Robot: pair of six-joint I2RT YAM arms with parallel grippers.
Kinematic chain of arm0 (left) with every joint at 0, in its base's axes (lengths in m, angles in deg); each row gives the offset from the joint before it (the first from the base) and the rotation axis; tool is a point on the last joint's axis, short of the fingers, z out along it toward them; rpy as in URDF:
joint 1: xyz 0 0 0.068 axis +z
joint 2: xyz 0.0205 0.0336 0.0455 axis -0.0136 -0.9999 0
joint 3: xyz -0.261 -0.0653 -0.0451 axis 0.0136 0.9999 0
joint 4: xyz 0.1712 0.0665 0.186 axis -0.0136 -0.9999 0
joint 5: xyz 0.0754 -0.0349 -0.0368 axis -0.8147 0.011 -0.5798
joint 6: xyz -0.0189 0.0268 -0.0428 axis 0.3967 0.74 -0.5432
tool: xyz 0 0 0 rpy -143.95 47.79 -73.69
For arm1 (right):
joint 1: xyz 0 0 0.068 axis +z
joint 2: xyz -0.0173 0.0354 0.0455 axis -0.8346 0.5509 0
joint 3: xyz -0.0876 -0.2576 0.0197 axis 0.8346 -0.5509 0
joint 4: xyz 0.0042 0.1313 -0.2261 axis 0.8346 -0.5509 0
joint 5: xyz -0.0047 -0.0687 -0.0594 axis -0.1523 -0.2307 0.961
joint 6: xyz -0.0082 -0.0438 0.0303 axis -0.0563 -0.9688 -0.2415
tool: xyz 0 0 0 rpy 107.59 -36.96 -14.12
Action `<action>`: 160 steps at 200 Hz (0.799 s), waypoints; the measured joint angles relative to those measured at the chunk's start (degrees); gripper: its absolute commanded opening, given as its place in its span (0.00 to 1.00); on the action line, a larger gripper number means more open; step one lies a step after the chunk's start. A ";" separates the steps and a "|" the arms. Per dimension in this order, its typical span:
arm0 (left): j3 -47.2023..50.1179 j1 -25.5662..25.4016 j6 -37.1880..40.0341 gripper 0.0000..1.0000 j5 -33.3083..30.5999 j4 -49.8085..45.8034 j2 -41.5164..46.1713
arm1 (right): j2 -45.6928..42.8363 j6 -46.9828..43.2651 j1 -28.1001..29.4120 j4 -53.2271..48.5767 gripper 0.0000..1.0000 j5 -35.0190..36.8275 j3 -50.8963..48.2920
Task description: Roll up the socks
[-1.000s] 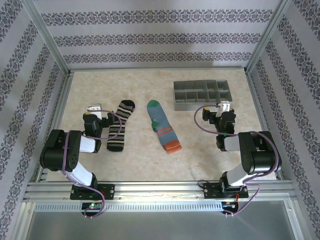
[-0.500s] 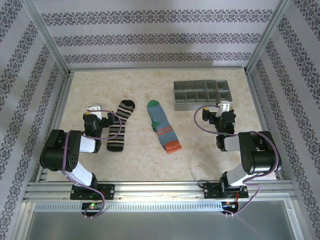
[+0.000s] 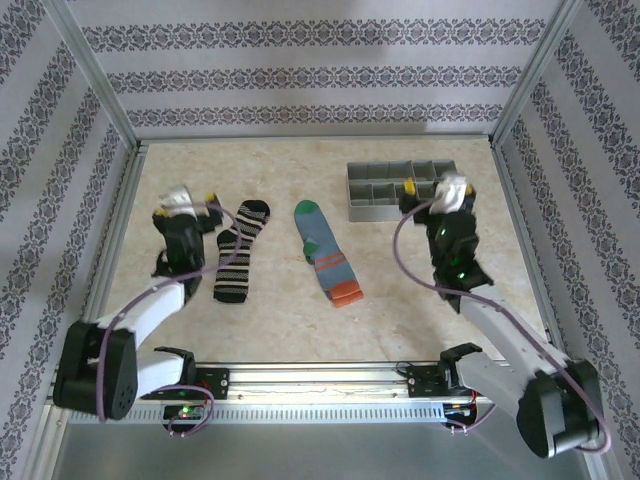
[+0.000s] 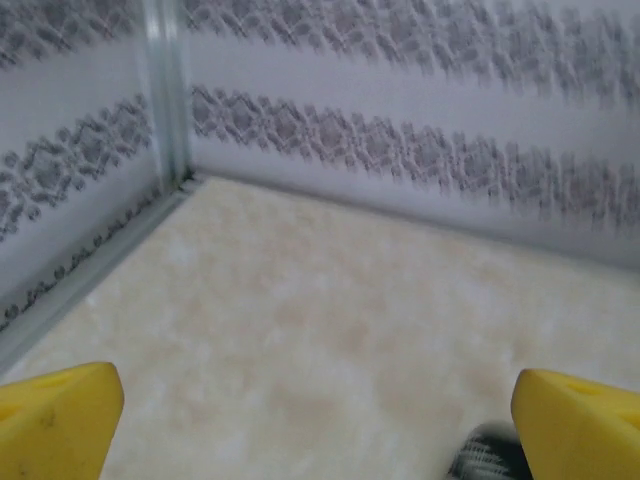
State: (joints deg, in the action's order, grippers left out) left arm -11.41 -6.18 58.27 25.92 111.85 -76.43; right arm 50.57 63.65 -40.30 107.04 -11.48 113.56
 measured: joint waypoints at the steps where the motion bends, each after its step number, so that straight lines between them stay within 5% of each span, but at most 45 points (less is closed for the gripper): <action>1: -1.36 0.02 -0.94 0.99 -0.11 -1.66 0.15 | -0.09 0.28 -0.04 -0.55 0.98 -0.07 0.76; 18: -14.08 0.96 -12.15 0.99 2.01 -12.74 0.68 | -2.34 12.11 -2.64 -9.70 0.98 -2.80 12.24; 45: -21.59 3.85 -26.51 0.71 12.94 -25.97 -2.32 | -3.50 25.07 -9.14 -17.99 0.95 -12.41 11.58; 64: -22.16 4.35 -32.00 0.48 21.42 -35.52 -8.55 | 2.67 23.82 2.14 -27.43 0.86 -11.26 12.09; 102: -18.36 4.35 -33.79 0.35 33.22 -49.57 -18.82 | 10.82 12.20 24.09 -35.32 0.76 -9.75 12.37; 160: -15.39 1.86 -33.94 0.29 41.16 -50.18 -24.83 | 16.33 -2.21 32.44 -25.90 0.72 -15.80 9.16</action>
State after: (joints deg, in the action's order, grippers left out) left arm -26.80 -4.33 24.33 67.08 61.67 -101.26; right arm 66.90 61.44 -7.86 81.14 -27.28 122.71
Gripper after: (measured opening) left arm 0.293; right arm 0.736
